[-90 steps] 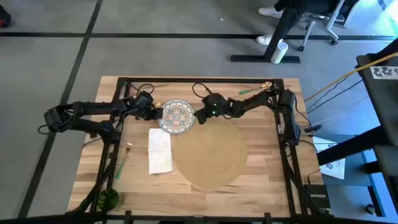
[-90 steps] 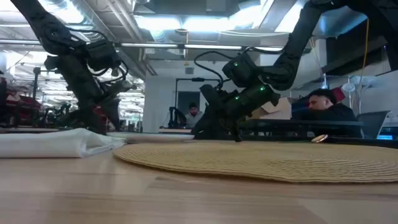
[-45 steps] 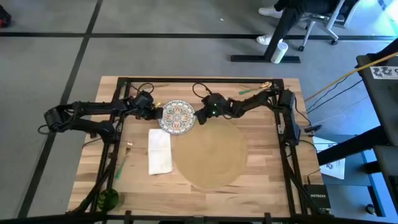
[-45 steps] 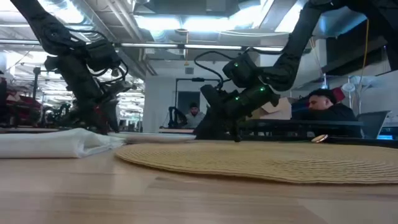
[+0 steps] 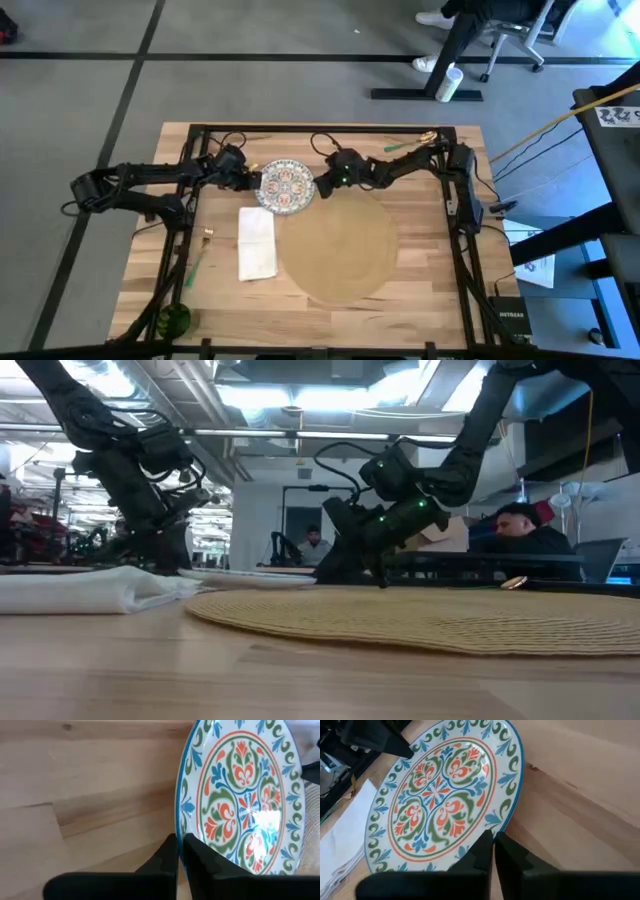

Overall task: Set table place
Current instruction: Put the blue patterned plate on the brown place mat

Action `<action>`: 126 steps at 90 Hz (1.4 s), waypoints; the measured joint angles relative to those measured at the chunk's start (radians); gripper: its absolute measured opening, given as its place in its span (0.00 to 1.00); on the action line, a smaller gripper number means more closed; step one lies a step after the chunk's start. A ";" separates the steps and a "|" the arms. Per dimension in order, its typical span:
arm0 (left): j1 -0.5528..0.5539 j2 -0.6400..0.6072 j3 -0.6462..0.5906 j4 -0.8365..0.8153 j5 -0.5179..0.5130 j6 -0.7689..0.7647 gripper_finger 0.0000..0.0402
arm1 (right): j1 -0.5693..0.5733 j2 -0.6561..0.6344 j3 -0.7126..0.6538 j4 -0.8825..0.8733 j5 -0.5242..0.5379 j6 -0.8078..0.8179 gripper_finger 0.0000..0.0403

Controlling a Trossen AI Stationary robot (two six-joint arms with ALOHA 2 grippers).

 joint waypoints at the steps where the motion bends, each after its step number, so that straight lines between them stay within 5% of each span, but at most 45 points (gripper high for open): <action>1: 0.000 0.000 0.000 0.000 0.001 0.000 0.01 | 0.000 0.000 0.000 0.000 0.000 0.000 0.00; 126: -0.118 -0.001 0.126 -0.163 0.059 -0.055 0.00 | 0.000 -0.101 0.041 -0.198 -0.018 -0.054 0.00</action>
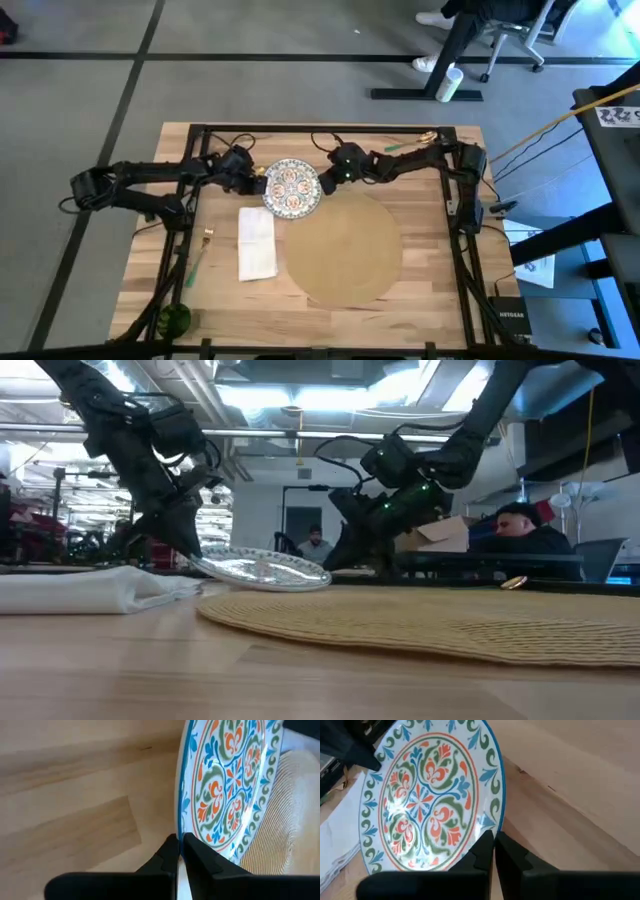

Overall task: Set table place
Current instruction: Put the blue patterned plate on the brown place mat

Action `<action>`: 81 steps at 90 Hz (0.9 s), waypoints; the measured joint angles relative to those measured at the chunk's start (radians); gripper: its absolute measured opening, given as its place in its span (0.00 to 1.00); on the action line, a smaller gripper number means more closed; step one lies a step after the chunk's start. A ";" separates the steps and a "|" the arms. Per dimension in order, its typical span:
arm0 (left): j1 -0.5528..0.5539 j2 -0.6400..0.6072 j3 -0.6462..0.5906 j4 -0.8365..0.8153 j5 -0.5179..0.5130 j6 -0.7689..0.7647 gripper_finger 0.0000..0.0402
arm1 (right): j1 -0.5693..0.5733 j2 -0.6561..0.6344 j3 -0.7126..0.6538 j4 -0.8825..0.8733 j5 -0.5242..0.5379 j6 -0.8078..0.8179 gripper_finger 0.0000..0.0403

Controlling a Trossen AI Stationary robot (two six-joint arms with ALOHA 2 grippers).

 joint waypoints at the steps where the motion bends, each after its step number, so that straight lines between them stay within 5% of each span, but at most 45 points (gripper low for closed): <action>1: -0.002 0.000 0.003 -0.008 0.001 0.000 0.00 | 0.000 0.000 0.004 -0.004 0.000 -0.001 0.00; 81: -0.021 0.000 0.023 -0.046 0.018 0.011 0.00 | 0.000 -0.054 0.049 -0.136 -0.044 -0.056 0.00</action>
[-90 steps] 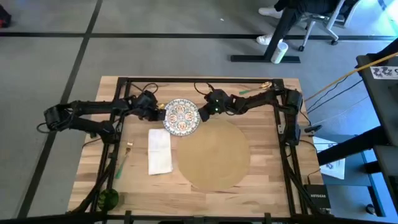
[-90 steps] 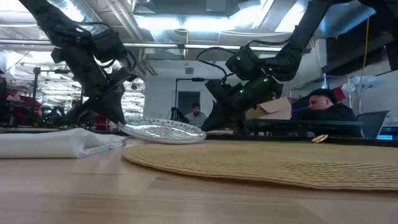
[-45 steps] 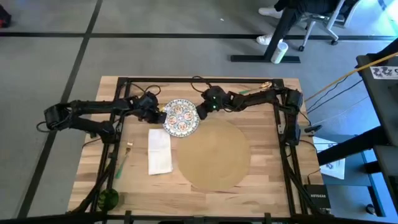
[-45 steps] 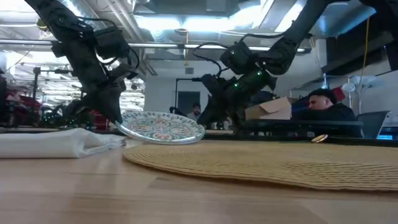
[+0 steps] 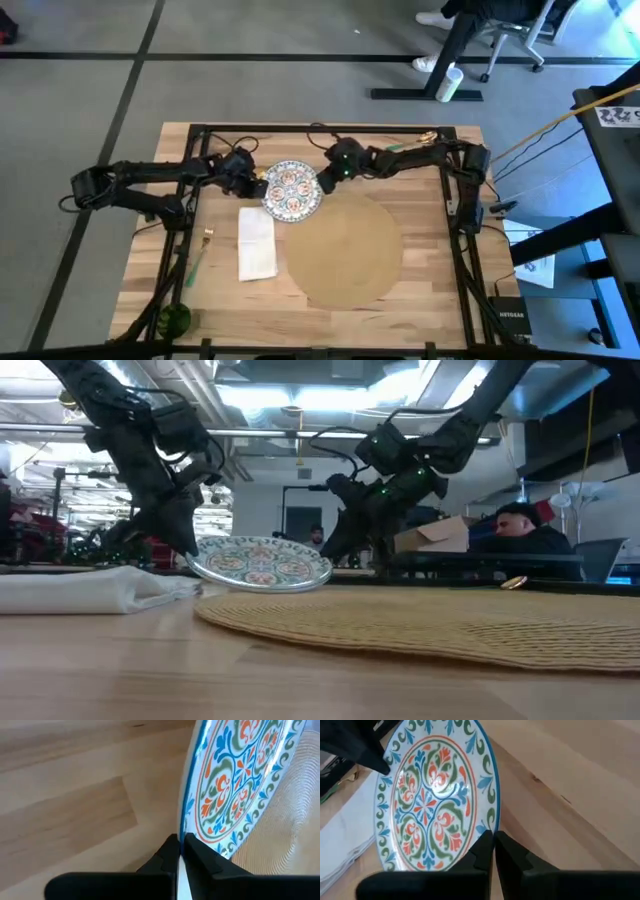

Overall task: Set table place
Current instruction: Put the blue patterned plate on the brown place mat

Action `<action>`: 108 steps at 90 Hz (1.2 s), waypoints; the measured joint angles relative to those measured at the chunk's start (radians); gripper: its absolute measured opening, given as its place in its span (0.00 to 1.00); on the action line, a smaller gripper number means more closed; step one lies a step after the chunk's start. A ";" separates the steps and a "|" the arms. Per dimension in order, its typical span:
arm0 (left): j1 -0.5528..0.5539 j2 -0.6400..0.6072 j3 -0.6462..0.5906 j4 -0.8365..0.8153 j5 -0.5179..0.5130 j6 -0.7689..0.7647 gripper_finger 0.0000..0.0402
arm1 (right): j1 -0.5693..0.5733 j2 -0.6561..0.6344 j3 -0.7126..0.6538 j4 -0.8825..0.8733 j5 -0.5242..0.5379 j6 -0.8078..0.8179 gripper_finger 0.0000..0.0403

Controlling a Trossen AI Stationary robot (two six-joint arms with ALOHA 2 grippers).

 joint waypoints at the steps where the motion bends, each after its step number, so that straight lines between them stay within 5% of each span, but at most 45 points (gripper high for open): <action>1: 0.000 0.000 0.002 -0.001 0.000 0.000 0.00 | 0.000 -0.003 0.000 -0.003 0.000 -0.001 0.00; 39: -0.061 -0.001 0.086 -0.007 0.003 0.006 0.00 | 0.001 -0.030 0.001 -0.205 -0.093 -0.033 0.00; 57: -0.089 -0.003 0.098 0.203 -0.018 -0.006 0.01 | 0.006 -0.057 -0.001 -0.367 -0.130 -0.083 0.00; 108: -0.098 -0.001 0.095 0.196 0.005 -0.016 0.00 | 0.010 -0.161 -0.002 -0.496 -0.189 -0.147 0.00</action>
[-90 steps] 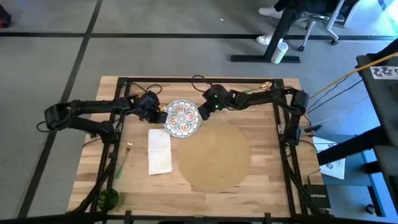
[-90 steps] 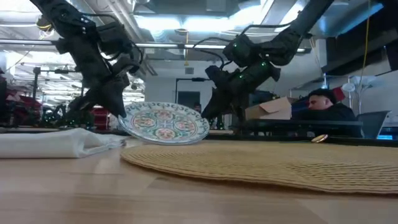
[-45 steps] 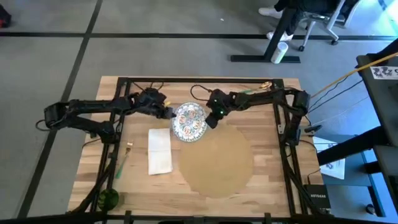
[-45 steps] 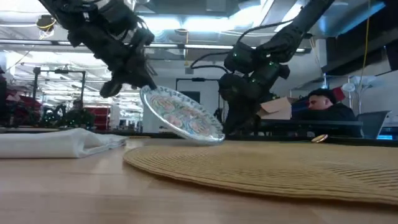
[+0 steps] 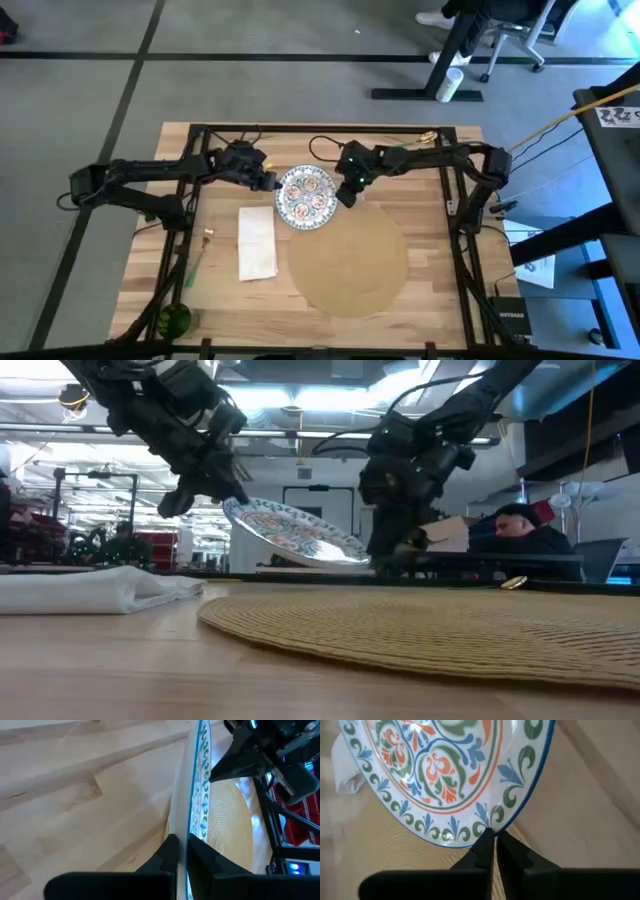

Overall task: Set table place
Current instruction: Put the blue patterned plate on the brown place mat

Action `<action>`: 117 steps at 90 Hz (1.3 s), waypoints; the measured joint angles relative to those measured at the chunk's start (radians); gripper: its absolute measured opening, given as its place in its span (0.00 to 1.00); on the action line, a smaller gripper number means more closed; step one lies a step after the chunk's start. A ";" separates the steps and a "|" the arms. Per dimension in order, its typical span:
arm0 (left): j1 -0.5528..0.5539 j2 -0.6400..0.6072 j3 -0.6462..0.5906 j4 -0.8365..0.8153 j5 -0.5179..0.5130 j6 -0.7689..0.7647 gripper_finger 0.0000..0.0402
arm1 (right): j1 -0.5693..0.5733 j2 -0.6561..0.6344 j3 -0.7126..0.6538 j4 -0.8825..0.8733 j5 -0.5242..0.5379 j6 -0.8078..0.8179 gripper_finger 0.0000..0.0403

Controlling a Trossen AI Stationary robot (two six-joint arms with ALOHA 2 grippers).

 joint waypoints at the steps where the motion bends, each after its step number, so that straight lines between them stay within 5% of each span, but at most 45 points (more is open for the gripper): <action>1: -0.001 0.000 0.000 0.000 0.001 0.000 0.00 | 0.000 -0.002 0.000 -0.005 -0.002 -0.003 0.00; 34: -0.116 0.040 -0.003 0.030 -0.030 -0.044 0.00 | 0.091 -0.060 0.000 -0.132 -0.028 -0.028 0.00; 63: -0.251 0.084 -0.003 0.124 -0.116 -0.077 0.00 | 0.223 -0.088 0.000 -0.229 0.068 -0.024 0.00; 117: -0.432 0.219 0.046 0.275 -0.200 -0.138 0.00 | 0.500 -0.322 -0.154 -0.192 0.281 0.271 0.00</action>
